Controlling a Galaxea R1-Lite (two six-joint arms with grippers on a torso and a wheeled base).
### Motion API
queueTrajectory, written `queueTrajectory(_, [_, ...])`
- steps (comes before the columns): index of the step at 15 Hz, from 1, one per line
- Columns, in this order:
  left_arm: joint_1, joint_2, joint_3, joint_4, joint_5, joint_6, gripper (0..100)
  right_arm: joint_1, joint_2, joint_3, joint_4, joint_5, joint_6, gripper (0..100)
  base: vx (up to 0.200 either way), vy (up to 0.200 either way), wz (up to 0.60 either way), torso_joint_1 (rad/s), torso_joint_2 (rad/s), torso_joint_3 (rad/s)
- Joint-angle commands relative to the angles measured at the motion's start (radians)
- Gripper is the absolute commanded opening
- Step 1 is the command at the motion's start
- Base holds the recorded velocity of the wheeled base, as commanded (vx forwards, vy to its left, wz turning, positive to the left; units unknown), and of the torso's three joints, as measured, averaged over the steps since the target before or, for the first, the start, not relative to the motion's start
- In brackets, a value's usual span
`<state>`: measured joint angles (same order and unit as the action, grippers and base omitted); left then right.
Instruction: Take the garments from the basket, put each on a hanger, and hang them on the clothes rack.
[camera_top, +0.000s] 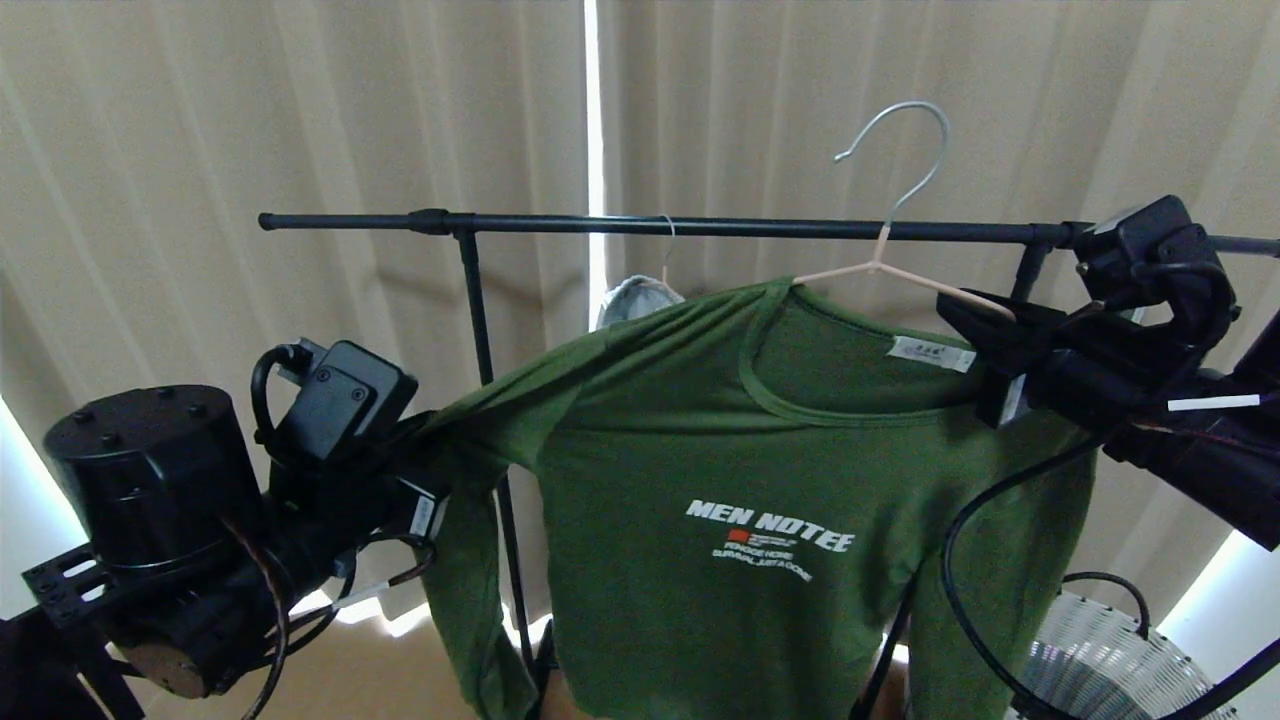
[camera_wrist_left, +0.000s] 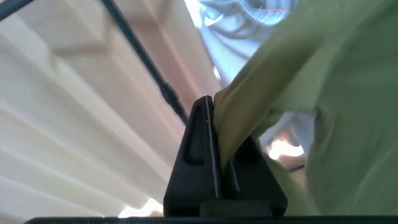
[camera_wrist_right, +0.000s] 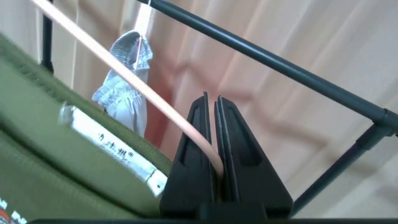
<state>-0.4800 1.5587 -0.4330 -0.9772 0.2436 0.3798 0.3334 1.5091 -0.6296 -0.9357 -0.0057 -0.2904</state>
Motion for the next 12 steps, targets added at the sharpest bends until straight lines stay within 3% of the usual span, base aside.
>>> queueTrajectory(1, [-0.011, -0.016, -0.003, 0.002, 0.0, 0.014, 100, -0.002, 0.005, -0.004, 0.0, -0.002, -0.001, 0, 0.0, 0.0, 0.0, 0.0, 0.0, 0.0])
queueTrajectory(4, [-0.015, -0.022, -0.012, -0.005, -0.003, 0.024, 100, -0.007, 0.0, -0.009, 0.009, -0.008, -0.004, 0, 0.0, 0.0, 0.0, 0.0, 0.0, 0.0])
queueTrajectory(7, [-0.002, -0.085, 0.007, -0.001, -0.126, 0.025, 100, -0.082, -0.012, -0.004, 0.046, -0.022, -0.007, 0, 0.0, 0.0, 0.0, 0.0, 0.0, 0.0])
queueTrajectory(9, [0.027, -0.12, -0.001, 0.034, -0.141, 0.021, 100, -0.111, -0.032, -0.005, 0.092, -0.046, -0.007, 0, 0.0, 0.0, 0.0, 0.0, 0.0, 0.0])
queueTrajectory(10, [0.09, -0.147, -0.059, 0.173, -0.147, -0.004, 100, -0.148, -0.066, -0.007, 0.17, -0.08, -0.007, 0, 0.0, 0.0, 0.0, 0.0, 0.0, 0.0])
queueTrajectory(12, [0.109, -0.166, -0.19, 0.39, -0.149, -0.154, 100, -0.172, -0.121, -0.005, 0.249, -0.092, -0.007, 0, 0.0, 0.0, 0.0, 0.0, 0.0, 0.0])
